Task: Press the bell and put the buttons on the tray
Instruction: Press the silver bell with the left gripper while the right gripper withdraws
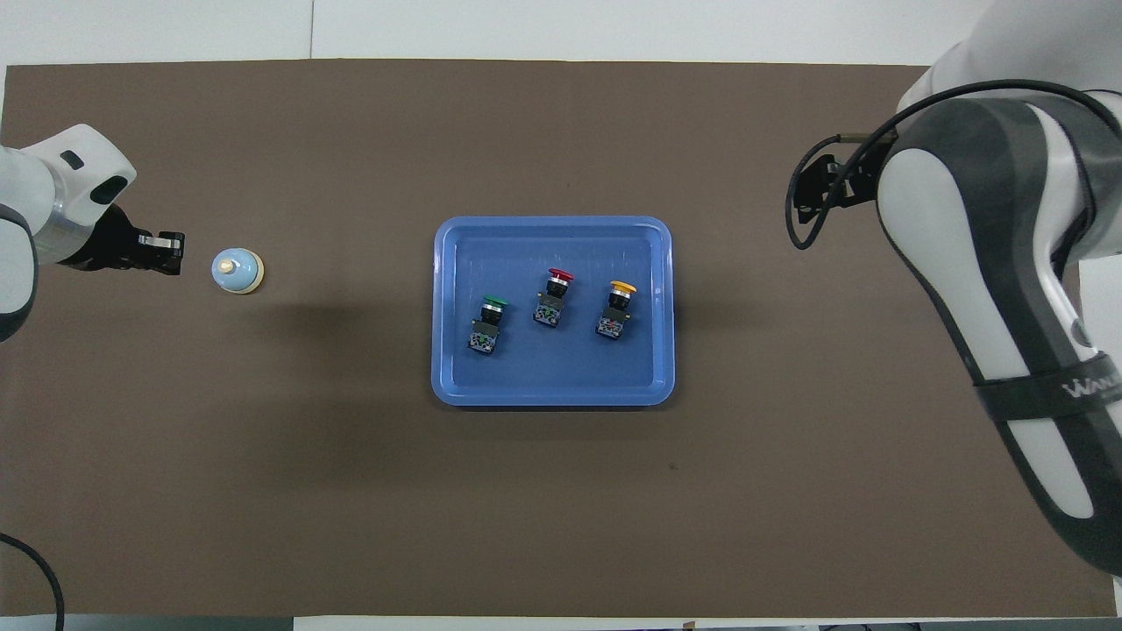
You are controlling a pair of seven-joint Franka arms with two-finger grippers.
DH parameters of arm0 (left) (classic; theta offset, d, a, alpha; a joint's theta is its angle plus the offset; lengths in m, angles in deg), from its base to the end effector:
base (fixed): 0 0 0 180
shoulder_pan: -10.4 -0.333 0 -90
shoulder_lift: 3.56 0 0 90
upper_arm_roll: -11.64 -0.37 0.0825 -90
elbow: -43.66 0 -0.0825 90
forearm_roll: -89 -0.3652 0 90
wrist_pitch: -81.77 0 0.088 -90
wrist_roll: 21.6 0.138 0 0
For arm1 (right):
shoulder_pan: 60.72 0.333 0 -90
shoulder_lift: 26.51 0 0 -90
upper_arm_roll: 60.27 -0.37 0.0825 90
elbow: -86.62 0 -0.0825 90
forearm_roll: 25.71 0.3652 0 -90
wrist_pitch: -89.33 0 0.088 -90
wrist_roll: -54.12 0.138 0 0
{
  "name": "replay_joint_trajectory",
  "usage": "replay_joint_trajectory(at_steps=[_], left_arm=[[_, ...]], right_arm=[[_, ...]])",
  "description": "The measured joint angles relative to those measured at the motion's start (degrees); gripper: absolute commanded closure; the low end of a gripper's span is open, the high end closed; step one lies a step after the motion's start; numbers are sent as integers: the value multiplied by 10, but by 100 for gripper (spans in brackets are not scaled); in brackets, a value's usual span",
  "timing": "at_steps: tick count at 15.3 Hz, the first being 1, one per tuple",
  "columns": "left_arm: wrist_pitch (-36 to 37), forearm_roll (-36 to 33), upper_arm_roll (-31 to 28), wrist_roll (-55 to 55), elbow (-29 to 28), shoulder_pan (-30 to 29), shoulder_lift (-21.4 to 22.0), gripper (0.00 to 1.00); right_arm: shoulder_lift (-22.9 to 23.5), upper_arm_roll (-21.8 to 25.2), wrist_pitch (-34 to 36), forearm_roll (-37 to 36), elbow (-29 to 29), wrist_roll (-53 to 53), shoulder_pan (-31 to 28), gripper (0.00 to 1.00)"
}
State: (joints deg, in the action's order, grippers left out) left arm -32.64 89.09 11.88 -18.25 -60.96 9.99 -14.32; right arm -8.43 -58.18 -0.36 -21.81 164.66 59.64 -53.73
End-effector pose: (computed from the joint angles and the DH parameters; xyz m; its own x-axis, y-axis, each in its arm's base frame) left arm 0.6011 0.0018 0.4596 0.9984 -0.0548 -0.0168 -0.0547 -0.9985 0.0032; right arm 0.6337 0.0675 0.5556 0.9931 -0.0104 -0.1167 -0.0157 -0.9988 -0.0453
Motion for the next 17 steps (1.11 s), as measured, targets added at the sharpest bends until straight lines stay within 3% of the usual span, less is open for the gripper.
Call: replay_joint_trajectory(at_steps=[3, 9, 17], left_arm=[[-35, 0, -1, 0, -23, 0, -4, 100], [-95, 0, 1, -1, -58, 0, -13, 100], [-144, 0, 1, -2, -60, 0, -40, 100]], right_arm=[[-45, 0, 26, -8, 16, -44, -44, 0], [-187, -1, 87, -13, 95, -49, -79, 0], [-207, -6, 93, -39, 113, -49, -86, 0]])
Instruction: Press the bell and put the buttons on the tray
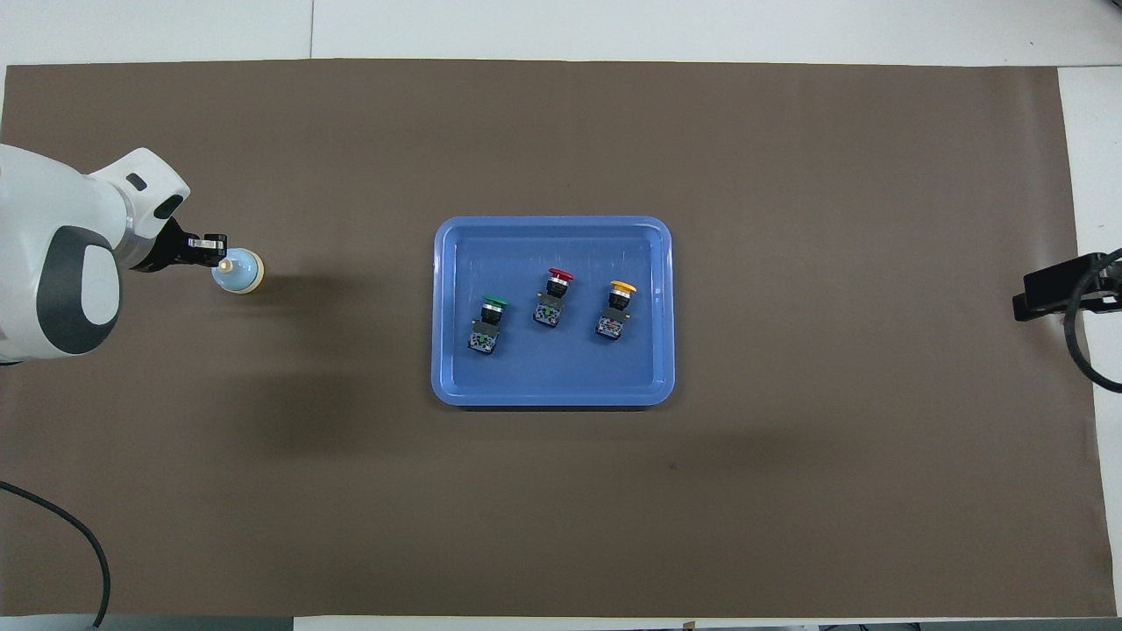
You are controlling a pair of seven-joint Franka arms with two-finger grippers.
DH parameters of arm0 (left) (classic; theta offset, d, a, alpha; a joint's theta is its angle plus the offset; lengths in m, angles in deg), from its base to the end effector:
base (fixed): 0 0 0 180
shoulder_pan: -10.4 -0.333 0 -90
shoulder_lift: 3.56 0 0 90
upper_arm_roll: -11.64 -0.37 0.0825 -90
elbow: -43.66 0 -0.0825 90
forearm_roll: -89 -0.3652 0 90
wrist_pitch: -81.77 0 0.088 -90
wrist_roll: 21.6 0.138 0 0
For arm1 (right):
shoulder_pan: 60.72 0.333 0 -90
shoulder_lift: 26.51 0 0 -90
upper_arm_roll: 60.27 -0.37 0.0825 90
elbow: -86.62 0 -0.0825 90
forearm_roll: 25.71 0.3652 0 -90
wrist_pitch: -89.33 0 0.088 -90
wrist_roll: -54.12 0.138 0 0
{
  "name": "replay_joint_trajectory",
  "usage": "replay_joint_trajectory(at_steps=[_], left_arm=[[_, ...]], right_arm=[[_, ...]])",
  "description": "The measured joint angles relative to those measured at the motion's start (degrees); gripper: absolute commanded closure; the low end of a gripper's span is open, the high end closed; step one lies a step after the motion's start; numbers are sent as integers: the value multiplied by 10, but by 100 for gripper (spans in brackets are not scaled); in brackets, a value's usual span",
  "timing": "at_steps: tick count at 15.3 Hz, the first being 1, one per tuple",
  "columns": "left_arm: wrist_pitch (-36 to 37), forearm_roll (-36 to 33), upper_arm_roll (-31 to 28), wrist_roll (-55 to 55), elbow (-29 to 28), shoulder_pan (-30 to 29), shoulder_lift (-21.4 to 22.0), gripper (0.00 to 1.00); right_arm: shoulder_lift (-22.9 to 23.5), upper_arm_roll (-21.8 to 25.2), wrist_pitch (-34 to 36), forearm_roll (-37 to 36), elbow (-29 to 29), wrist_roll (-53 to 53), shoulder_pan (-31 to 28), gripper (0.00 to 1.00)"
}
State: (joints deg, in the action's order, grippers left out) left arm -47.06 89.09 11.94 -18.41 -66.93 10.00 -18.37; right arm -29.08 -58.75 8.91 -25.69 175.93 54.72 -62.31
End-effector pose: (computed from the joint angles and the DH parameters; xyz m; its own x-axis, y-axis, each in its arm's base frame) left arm 0.6159 0.0012 0.3928 0.9968 -0.0527 0.0599 -0.0527 -0.9986 -0.0007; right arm 0.4973 -0.0273 0.6626 0.9918 -0.0642 -0.1101 -0.0646 -0.9979 -0.0004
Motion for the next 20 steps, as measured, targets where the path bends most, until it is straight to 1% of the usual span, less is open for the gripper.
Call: replay_joint_trajectory(at_steps=[7, 15, 20], left_arm=[[-5, 0, 0, -1, -2, 0, -2, 100], [-37, 0, 3, -2, -32, 2, -2, 100], [-45, 0, 3, -4, -37, 2, 0, 100]], right_arm=[[0, -3, 0, -11, 0, 0, 0, 0], [0, -3, 0, -11, 0, 0, 0, 0], [0, -3, 0, -11, 0, 0, 0, 0]])
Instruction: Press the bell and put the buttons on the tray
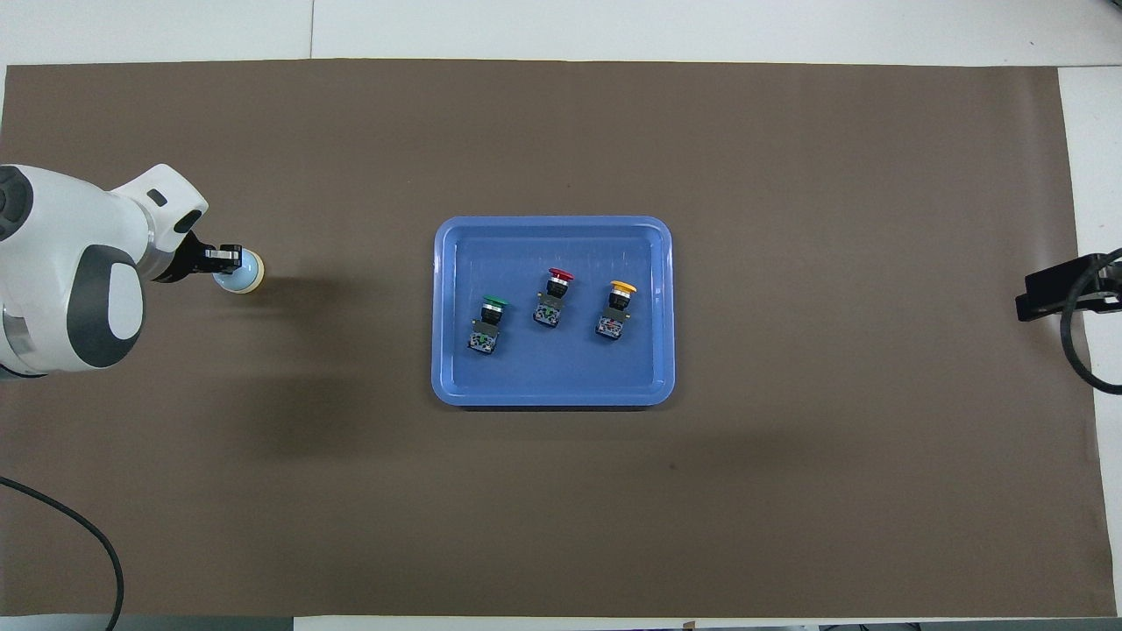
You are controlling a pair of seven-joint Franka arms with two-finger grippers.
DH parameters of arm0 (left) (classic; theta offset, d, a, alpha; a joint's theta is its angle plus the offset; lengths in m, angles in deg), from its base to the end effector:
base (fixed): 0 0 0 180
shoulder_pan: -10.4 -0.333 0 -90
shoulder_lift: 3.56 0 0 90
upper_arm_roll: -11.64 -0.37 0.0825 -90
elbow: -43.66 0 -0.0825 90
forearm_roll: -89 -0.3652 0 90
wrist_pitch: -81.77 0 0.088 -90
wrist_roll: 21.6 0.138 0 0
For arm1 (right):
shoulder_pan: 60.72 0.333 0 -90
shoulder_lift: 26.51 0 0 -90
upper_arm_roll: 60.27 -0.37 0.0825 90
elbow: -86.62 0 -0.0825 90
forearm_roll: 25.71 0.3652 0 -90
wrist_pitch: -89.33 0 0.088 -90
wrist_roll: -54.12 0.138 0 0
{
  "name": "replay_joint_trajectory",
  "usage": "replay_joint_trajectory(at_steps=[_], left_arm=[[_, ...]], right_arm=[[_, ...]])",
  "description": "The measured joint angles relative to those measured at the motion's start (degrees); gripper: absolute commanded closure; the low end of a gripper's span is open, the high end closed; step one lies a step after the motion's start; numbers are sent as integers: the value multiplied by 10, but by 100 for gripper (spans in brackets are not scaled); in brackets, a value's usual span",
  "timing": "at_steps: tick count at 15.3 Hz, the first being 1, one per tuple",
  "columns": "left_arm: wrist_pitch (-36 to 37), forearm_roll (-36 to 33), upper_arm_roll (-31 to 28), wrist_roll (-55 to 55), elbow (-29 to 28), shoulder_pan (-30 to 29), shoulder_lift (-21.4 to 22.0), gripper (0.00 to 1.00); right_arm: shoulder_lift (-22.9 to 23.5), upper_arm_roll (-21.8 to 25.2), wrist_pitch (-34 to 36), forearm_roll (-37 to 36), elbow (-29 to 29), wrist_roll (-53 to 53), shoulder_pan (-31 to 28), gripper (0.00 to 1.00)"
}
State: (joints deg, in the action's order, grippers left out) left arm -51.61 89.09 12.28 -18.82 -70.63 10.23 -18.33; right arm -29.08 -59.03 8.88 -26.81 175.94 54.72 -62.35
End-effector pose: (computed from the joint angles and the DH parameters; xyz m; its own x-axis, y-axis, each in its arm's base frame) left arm 0.6078 -0.0047 0.3727 0.9956 -0.0550 0.0754 -0.0552 -0.9985 0.0004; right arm 0.4973 -0.0281 0.6626 0.9920 -0.0633 -0.1095 -0.0615 -0.9979 0.0193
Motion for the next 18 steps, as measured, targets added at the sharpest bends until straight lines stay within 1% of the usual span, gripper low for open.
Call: replay_joint_trajectory(at_steps=[2, 3, 4, 5, 7, 8, 10, 14, 16, 18], left_arm=[[20, 0, -2, 0, 5, -1, 2, 100], [51, 0, -4, 0, 17, -1, 4, 100], [96, 0, -6, 0, 39, -2, 9, 91], [145, 0, -7, 0, 65, -2, 14, 72], [243, 0, -7, 0, 124, -2, 31, 11], [275, 0, -7, -1, 145, -2, 42, 0], [306, 0, -7, -1, 164, -2, 76, 0], [358, 0, -8, -3, 164, -2, 160, 0], [371, 0, -8, -4, 164, -2, 179, 0], [383, 0, -8, -4, 163, -2, 181, 0]], right_arm=[[0, 0, 0, 0, 0, 0, 0, 0], [0, 0, 0, 0, 0, 0, 0, 0], [0, 0, 0, 0, 0, 0, 0, 0], [0, 0, 0, 0, 0, 0, 0, 0], [0, 0, 0, 0, 0, 0, 0, 0], [0, 0, 0, 0, 0, 0, 0, 0], [0, 0, 0, 0, 0, 0, 0, 0], [0, 0, 0, 0, 0, 0, 0, 0], [0, 0, 0, 0, 0, 0, 0, 0], [0, 0, 0, 0, 0, 0, 0, 0]])
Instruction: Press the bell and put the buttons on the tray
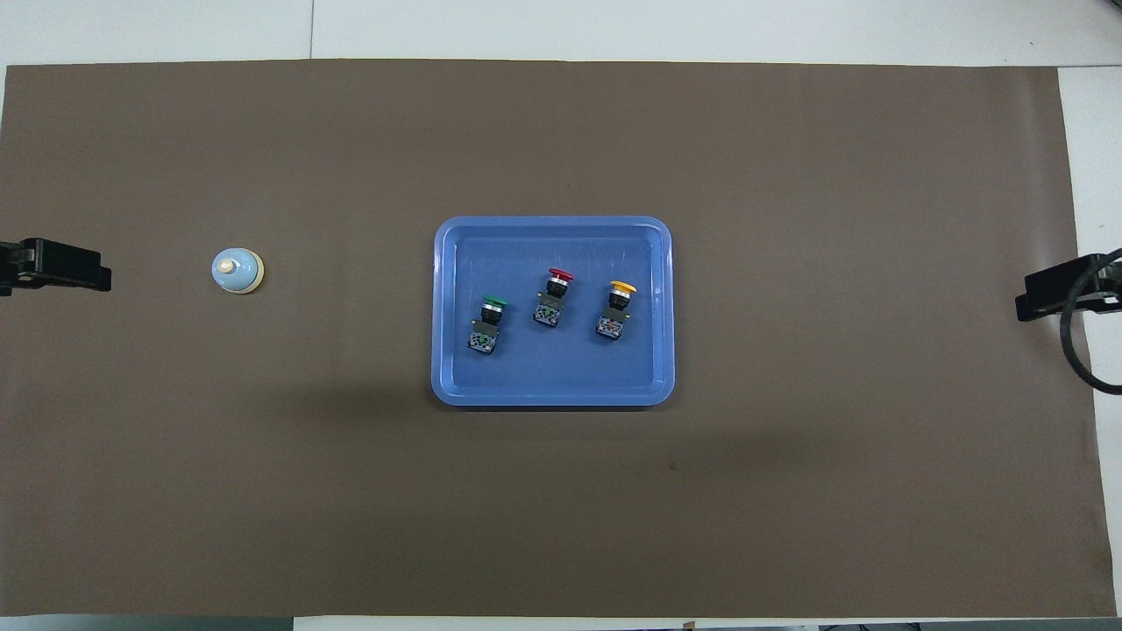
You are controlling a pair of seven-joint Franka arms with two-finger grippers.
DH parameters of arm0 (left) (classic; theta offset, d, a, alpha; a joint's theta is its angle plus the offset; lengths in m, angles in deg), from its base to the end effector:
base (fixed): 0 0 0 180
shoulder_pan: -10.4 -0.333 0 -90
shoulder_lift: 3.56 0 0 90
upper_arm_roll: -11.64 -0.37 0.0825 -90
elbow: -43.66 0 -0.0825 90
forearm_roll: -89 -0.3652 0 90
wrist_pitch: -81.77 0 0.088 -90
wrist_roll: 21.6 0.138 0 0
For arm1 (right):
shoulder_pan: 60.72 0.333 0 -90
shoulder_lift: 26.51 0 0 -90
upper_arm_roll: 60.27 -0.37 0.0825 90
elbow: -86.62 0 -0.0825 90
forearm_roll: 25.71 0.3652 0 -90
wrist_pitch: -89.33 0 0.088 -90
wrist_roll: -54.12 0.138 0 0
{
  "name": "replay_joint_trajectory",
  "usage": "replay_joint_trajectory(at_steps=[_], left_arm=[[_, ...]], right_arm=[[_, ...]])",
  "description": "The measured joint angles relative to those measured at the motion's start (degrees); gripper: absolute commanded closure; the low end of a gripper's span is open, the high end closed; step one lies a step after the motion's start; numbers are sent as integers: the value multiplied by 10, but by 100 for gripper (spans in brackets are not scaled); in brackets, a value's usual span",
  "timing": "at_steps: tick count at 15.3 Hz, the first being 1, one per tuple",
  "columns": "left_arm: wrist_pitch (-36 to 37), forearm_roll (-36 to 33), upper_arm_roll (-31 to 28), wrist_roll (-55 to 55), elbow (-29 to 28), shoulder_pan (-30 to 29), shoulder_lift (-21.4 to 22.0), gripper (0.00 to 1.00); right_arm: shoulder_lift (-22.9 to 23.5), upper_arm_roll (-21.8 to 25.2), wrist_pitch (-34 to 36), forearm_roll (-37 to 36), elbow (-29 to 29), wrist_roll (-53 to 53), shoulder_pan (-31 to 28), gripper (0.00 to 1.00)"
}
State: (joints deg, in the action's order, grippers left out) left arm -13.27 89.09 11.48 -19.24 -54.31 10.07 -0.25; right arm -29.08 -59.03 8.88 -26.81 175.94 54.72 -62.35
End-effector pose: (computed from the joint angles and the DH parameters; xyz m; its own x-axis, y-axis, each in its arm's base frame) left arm 0.5206 0.0043 0.6223 0.9994 -0.0325 0.0067 -0.0325 -0.9995 0.0015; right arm 0.4973 -0.0281 0.6626 0.9920 -0.0633 -0.1095 -0.0615 -0.9979 0.0193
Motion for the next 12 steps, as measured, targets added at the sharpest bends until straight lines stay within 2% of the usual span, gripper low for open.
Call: replay_joint_trajectory(at_steps=[12], left_arm=[[30, 10, 5, 0, 0, 1, -3, 0]], right_arm=[[0, 0, 0, 0, 0, 0, 0, 0]])
